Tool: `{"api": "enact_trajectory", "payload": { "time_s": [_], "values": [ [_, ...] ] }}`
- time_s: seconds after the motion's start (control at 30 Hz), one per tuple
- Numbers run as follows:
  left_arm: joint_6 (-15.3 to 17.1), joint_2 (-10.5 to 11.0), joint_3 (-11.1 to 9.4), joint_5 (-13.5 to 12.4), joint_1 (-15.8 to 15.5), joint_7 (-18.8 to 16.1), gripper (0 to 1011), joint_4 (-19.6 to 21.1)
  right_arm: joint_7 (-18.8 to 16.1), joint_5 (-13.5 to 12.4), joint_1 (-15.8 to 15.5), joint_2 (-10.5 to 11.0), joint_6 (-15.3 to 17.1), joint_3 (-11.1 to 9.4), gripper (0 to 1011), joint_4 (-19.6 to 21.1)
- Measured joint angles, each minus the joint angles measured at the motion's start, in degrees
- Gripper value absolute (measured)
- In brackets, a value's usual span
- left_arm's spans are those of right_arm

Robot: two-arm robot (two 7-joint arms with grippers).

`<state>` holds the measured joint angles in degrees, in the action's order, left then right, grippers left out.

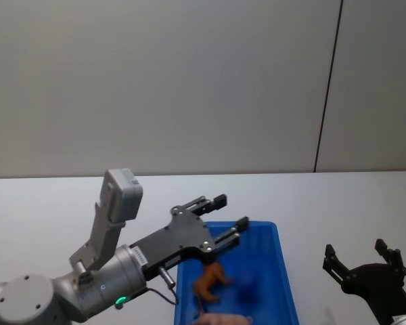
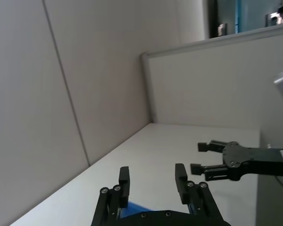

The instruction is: Pick up the two dolls from the table and place them into the box.

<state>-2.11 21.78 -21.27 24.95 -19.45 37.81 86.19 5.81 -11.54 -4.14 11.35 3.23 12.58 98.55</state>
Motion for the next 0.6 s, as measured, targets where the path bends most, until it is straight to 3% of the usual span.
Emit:
{"api": "enact_trajectory", "payload": {
  "time_s": [0.4,0.6],
  "values": [
    [-0.59,-2.27,-1.03,0.67,-2.72,5.54,937,-2.43,0.00,0.00,0.00,0.00,0.00,0.00,1001,0.00],
    [-0.75,-2.87,-1.30,0.80,-3.45,6.93,1001,-3.07,-0.01,0.00,0.00,0.00,0.00,0.00,1001,0.00]
  ]
}}
